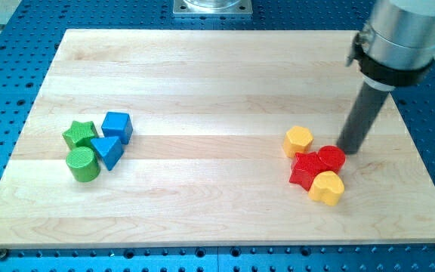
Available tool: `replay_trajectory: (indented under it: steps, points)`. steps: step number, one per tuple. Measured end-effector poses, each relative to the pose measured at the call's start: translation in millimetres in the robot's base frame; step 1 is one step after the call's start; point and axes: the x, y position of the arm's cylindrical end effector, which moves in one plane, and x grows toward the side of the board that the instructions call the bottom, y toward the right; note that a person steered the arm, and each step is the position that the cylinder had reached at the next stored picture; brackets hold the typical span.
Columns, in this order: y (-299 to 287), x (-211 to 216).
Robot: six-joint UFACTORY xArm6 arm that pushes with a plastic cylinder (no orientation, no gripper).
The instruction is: Separate the red blocks from each other
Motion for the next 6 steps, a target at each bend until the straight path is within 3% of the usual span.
replay_trajectory:
  steps: [1,2,3,4,6]
  points:
    - [1.9,31.8]
    - [-15.2,32.0]
    - [-61.0,-11.5]
    - [-88.6,-18.3]
    - [-87.6,-18.3]
